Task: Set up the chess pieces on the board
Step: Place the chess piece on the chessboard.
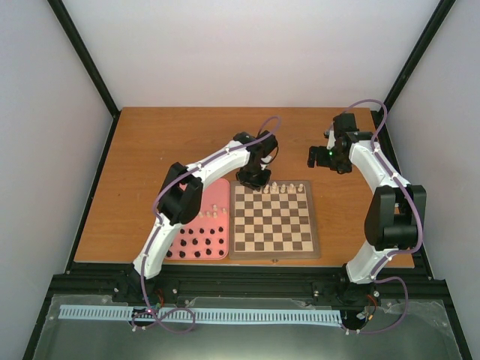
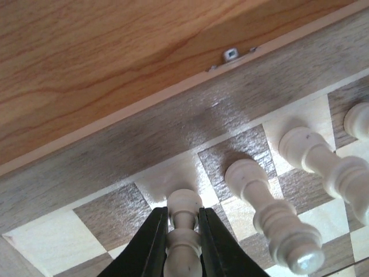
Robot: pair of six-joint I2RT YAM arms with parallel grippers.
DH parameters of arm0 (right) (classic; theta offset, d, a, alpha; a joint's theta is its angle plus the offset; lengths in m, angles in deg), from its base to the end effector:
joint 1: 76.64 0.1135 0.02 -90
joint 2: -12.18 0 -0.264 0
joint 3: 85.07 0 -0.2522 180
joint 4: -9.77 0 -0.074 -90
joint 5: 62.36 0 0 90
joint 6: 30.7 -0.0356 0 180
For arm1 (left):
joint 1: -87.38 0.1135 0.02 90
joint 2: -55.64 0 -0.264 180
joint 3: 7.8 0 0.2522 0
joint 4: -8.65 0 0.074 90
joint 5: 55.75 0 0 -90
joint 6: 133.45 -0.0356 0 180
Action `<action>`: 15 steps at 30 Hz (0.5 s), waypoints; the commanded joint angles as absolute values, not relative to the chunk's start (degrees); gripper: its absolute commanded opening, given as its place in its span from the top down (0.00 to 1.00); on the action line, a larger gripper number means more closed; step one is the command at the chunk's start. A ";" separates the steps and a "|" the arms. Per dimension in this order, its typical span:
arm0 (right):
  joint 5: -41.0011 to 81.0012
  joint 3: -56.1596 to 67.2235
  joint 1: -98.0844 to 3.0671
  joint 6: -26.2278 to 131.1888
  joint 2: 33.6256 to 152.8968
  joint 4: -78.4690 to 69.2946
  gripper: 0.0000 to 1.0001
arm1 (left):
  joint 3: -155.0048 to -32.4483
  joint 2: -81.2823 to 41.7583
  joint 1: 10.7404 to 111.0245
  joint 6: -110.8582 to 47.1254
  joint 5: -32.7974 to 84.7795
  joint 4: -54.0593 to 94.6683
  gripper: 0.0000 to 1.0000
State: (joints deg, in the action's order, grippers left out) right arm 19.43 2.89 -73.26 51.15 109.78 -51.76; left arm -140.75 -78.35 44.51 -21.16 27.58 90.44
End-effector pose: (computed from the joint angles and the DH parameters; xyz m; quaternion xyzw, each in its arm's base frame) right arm 0.3475 0.0256 0.2501 0.0265 0.9773 0.0897 0.1900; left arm 0.3410 -0.3222 0.1904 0.1816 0.9797 -0.0825 0.0213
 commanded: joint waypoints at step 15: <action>19.47 2.37 -73.77 51.78 110.46 -51.19 0.00 | -144.94 -81.02 43.88 -21.41 28.80 92.14 0.88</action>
State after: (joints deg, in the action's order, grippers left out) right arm 19.43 2.89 -73.26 51.18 109.85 -51.76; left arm -143.14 -80.16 44.51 -21.16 27.79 90.63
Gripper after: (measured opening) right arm 0.999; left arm 0.149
